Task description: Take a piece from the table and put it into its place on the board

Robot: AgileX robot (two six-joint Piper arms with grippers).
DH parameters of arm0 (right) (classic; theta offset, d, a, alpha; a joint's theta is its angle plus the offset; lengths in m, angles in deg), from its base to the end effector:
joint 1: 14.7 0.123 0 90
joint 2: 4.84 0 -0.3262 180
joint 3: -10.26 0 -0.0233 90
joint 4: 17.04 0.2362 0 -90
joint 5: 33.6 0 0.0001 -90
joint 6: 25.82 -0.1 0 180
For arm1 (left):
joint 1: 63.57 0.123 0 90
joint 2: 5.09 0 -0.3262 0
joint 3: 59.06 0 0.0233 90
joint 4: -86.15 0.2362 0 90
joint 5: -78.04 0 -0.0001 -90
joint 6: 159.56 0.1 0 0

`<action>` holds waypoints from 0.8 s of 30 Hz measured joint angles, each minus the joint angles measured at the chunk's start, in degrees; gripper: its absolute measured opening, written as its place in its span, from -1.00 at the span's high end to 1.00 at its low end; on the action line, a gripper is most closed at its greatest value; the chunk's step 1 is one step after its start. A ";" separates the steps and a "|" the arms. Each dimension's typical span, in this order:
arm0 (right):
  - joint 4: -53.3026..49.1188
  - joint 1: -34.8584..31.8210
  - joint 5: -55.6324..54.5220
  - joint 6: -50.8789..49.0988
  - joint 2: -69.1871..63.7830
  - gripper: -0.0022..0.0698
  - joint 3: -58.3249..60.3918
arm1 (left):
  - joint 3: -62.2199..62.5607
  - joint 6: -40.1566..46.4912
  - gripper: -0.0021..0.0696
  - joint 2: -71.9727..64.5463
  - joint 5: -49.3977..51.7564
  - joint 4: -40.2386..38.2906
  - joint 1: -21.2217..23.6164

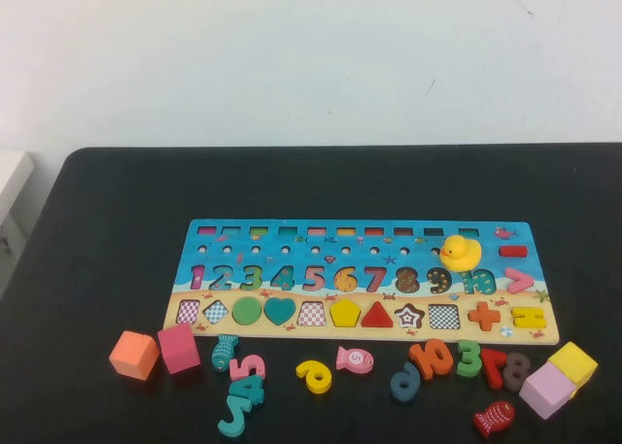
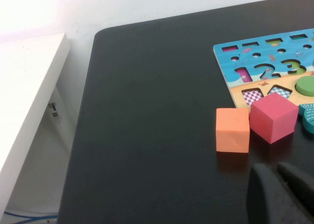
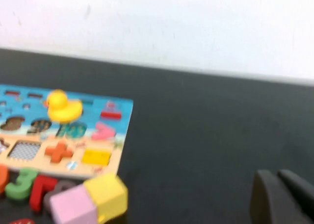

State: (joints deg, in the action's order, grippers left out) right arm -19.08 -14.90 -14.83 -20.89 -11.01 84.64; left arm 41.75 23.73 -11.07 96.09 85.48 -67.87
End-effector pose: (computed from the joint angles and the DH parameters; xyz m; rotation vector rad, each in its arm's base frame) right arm 0.0035 -0.0012 0.2036 -0.0923 1.7318 -0.1006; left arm 0.0063 -0.0008 0.1771 0.1118 1.7981 -0.0238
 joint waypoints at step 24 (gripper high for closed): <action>-0.10 -3.16 1.03 -8.59 0.00 0.89 5.23 | 0.00 -0.15 0.95 0.00 0.00 0.00 0.00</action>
State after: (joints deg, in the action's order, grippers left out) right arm -19.19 -18.05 -13.80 -29.49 -11.01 89.87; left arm 41.75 23.59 -11.07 96.09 85.48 -67.87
